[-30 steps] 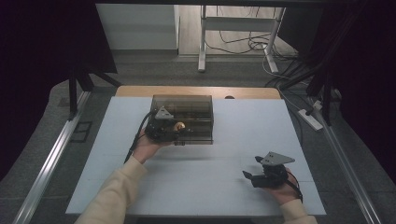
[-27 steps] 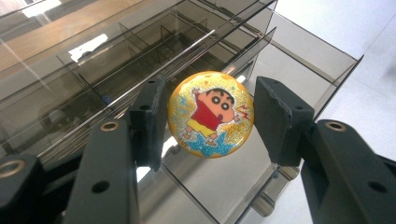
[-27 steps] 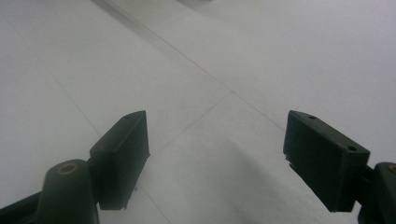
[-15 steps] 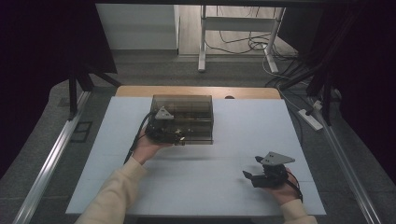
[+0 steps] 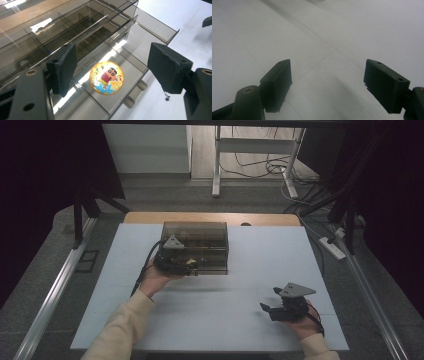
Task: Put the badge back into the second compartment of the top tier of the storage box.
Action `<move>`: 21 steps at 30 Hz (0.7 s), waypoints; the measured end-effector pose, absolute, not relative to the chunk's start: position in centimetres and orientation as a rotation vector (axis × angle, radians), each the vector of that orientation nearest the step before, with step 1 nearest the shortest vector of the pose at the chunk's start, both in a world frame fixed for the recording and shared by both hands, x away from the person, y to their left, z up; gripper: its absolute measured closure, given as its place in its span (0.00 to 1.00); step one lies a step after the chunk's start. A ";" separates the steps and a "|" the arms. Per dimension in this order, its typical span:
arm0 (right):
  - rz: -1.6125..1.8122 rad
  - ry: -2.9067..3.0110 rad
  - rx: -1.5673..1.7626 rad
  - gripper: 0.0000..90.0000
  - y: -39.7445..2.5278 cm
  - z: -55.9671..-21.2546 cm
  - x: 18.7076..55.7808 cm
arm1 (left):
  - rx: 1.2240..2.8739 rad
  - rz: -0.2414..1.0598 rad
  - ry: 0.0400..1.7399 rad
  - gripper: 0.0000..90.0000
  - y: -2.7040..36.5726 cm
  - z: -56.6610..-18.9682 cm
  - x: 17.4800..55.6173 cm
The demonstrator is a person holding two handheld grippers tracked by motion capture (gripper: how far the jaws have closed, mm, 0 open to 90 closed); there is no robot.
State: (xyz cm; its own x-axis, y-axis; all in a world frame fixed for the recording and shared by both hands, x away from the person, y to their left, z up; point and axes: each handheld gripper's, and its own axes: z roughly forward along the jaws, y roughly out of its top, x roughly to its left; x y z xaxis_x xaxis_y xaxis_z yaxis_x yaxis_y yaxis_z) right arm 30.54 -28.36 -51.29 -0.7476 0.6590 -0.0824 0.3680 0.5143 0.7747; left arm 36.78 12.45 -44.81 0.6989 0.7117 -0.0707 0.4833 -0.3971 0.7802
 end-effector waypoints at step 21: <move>1.101 2.385 0.848 0.25 -28.4 -51.3 30.5 | 2.054 0.326 0.868 0.27 13.1 -44.9 33.9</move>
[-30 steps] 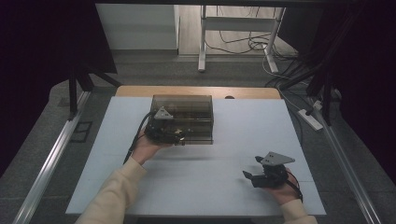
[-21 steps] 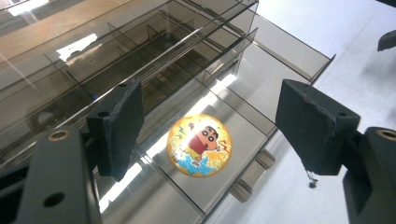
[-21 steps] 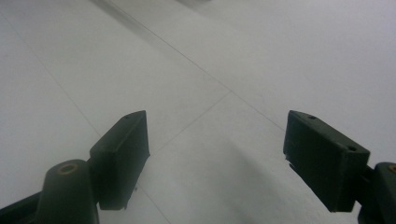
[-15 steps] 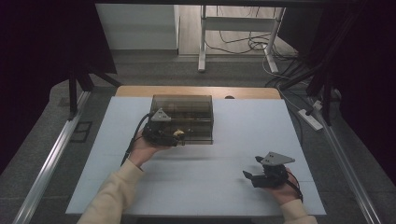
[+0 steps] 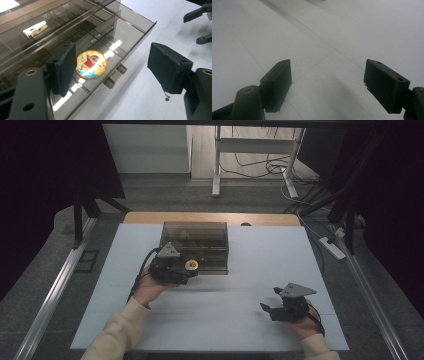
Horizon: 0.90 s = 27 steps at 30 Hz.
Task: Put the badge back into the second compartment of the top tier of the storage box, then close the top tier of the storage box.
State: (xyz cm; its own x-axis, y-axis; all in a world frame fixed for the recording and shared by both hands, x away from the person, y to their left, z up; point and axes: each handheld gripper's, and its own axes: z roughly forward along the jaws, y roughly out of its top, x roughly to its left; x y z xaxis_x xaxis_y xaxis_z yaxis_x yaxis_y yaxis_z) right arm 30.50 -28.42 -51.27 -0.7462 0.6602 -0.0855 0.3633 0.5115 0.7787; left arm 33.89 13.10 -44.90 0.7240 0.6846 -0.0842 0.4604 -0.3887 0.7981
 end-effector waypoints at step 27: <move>1.102 2.387 0.846 0.25 -28.6 -51.2 30.5 | 2.058 0.289 0.881 0.42 15.3 -46.7 30.6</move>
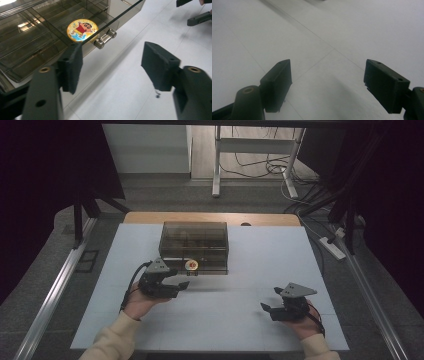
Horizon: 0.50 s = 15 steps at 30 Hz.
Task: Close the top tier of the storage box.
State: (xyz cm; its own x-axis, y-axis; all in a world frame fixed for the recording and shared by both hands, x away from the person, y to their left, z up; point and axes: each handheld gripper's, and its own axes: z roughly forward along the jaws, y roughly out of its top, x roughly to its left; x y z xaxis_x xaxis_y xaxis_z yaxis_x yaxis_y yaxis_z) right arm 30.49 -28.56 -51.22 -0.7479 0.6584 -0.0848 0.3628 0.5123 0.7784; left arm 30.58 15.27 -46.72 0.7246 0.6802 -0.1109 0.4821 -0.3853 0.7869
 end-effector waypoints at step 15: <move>1.101 2.388 0.844 0.25 -28.6 -51.2 30.5 | 2.097 0.301 0.842 0.98 15.4 -47.4 30.7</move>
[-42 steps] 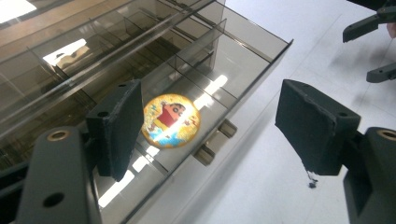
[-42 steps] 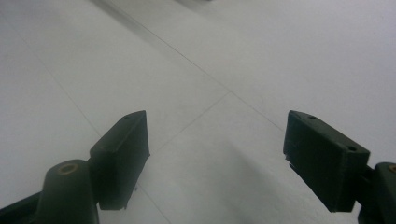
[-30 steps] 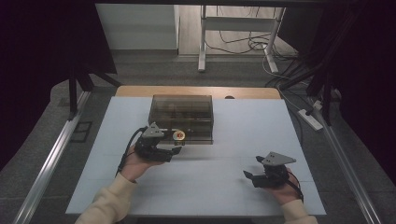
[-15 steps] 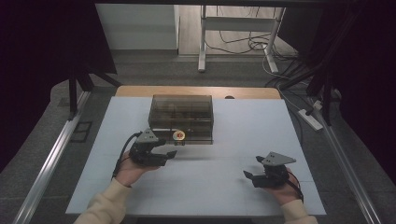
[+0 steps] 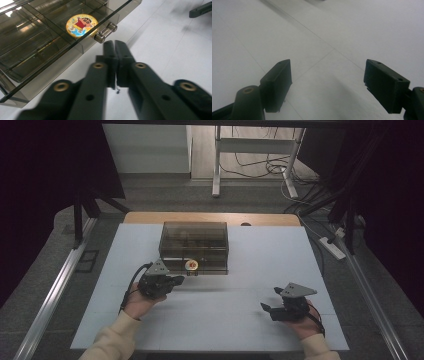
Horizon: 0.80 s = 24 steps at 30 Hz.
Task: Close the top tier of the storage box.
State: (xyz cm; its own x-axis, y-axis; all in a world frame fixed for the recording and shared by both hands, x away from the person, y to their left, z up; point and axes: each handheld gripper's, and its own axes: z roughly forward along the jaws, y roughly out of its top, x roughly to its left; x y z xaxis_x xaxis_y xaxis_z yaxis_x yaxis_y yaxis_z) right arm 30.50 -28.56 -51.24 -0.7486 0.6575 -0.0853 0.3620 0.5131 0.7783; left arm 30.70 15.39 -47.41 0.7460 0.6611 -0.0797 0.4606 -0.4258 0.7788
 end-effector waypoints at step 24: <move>1.088 2.381 0.849 0.25 -28.5 -51.3 30.5 | 2.098 0.368 0.892 0.98 14.6 -48.4 32.4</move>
State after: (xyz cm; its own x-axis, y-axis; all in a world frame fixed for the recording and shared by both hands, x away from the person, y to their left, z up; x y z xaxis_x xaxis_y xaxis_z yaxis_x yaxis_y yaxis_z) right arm 30.53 -28.47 -51.34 -0.7420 0.6638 -0.0936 0.3639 0.5161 0.7754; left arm 32.43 14.60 -48.41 0.7078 0.7051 -0.0437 0.4696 -0.4234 0.7747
